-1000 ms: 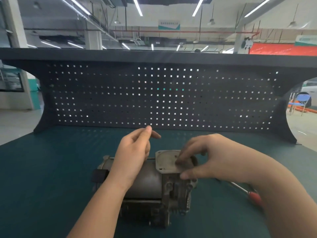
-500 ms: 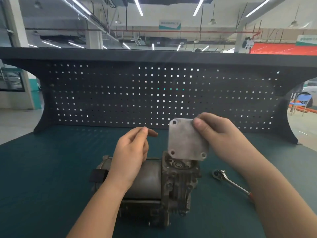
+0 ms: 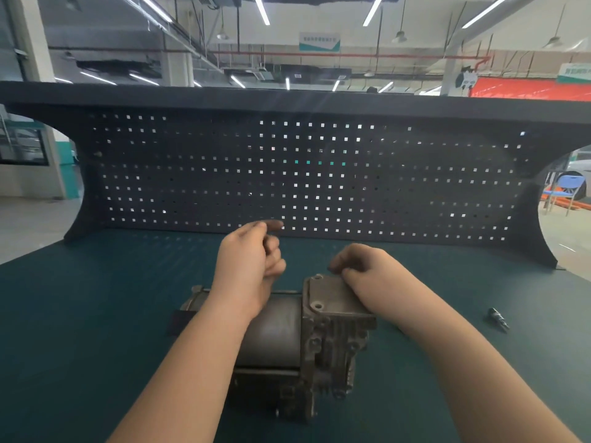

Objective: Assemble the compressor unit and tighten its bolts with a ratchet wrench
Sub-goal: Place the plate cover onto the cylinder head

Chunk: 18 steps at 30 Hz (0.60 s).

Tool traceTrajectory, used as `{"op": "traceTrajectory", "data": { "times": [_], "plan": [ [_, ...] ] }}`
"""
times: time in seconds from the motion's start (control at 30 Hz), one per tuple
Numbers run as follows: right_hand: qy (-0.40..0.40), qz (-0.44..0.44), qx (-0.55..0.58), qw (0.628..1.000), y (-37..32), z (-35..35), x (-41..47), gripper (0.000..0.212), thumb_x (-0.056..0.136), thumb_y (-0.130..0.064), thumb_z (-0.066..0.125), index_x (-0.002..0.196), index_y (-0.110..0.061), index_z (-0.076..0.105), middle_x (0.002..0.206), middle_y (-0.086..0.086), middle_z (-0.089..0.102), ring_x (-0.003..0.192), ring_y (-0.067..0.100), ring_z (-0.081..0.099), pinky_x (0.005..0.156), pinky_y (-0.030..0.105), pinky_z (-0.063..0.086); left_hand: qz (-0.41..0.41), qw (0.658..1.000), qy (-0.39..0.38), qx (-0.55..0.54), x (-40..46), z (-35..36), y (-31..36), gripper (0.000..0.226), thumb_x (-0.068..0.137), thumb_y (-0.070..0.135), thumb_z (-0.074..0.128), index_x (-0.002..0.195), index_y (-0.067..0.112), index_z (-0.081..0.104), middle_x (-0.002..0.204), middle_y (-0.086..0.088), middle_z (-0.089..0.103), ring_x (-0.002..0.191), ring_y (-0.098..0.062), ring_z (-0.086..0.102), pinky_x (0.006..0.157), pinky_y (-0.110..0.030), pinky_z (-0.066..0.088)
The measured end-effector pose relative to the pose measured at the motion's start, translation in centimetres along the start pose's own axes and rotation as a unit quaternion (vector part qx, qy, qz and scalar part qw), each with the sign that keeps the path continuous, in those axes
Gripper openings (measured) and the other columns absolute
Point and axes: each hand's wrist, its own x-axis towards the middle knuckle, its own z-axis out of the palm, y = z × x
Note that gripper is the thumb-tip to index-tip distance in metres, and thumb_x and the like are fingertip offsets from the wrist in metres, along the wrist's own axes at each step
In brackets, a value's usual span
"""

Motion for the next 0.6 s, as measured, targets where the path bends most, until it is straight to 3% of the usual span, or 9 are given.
{"op": "traceTrajectory", "data": {
  "times": [0.1,0.23,0.3,0.37,0.43,0.53,0.6],
  "plan": [
    [0.013,0.006,-0.011,1.0,-0.3,0.5,-0.1,0.04,0.09,-0.005,0.039,0.074,-0.035,0.059,0.099,-0.006,0.066,0.084,0.009,0.061,0.062,0.015,0.045,-0.147,0.969,-0.013,-0.196,0.8,1.2,-0.1,0.031,0.1,0.008,0.034,0.079,0.003,0.055,0.043,0.006,0.033,0.029,-0.004,0.024,0.031,-0.015,0.019],
    [-0.002,-0.011,0.02,1.0,-0.4,0.4,-0.2,0.036,0.089,-0.01,0.046,0.075,-0.038,0.064,0.088,-0.016,0.067,0.072,0.002,0.061,0.052,0.014,0.044,-0.244,0.922,0.02,-0.3,1.2,0.6,-0.6,0.025,0.096,-0.002,0.029,0.087,-0.001,0.052,0.056,-0.002,0.043,0.036,-0.008,0.037,0.034,-0.017,0.029],
    [0.026,-0.042,0.048,0.998,-0.7,0.2,0.0,0.027,0.089,-0.016,0.054,0.079,-0.038,0.066,0.09,-0.02,0.067,0.077,-0.002,0.061,0.059,0.01,0.043,-0.252,0.917,0.034,-0.307,1.4,0.4,-0.5,0.021,0.1,0.001,0.03,0.104,-0.007,0.05,0.082,-0.017,0.055,0.06,-0.021,0.054,0.05,-0.025,0.042],
    [0.08,-0.105,0.043,0.99,-1.3,-0.3,0.4,0.018,0.088,-0.022,0.061,0.082,-0.038,0.066,0.095,-0.025,0.065,0.086,-0.007,0.059,0.072,0.008,0.042,-0.253,0.92,0.032,-0.296,1.5,0.5,-0.3,0.03,0.103,0.007,0.03,0.116,-0.014,0.047,0.108,-0.029,0.057,0.091,-0.038,0.059,0.07,-0.038,0.049],
    [0.083,-0.166,0.004,0.983,-2.4,-0.9,1.1,0.017,0.087,-0.02,0.065,0.084,-0.037,0.07,0.088,-0.026,0.065,0.089,-0.01,0.056,0.076,0.002,0.037,-0.259,0.922,0.01,-0.288,1.2,0.7,-0.4,0.043,0.105,0.012,0.029,0.102,-0.026,0.049,0.104,-0.039,0.061,0.104,-0.047,0.056,0.08,-0.049,0.047],
    [-0.029,-0.168,-0.093,0.981,-4.4,-0.6,3.0,0.013,0.087,-0.027,0.068,0.098,-0.029,0.075,0.091,-0.018,0.07,0.087,-0.003,0.06,0.069,0.0,0.038,-0.256,0.916,-0.012,-0.309,1.2,0.7,-0.2,0.071,0.106,0.019,0.027,0.064,-0.03,0.055,0.068,-0.039,0.063,0.075,-0.043,0.063,0.067,-0.047,0.05],
    [-0.077,-0.156,-0.164,0.971,-5.1,0.4,4.1,0.02,0.087,-0.033,0.068,0.105,-0.026,0.074,0.097,-0.009,0.071,0.088,0.005,0.061,0.063,0.007,0.04,-0.253,0.914,-0.016,-0.317,1.3,0.7,-0.2,0.075,0.107,0.022,0.026,0.056,-0.024,0.058,0.06,-0.03,0.064,0.047,-0.032,0.063,0.044,-0.031,0.052]
  ]
}}
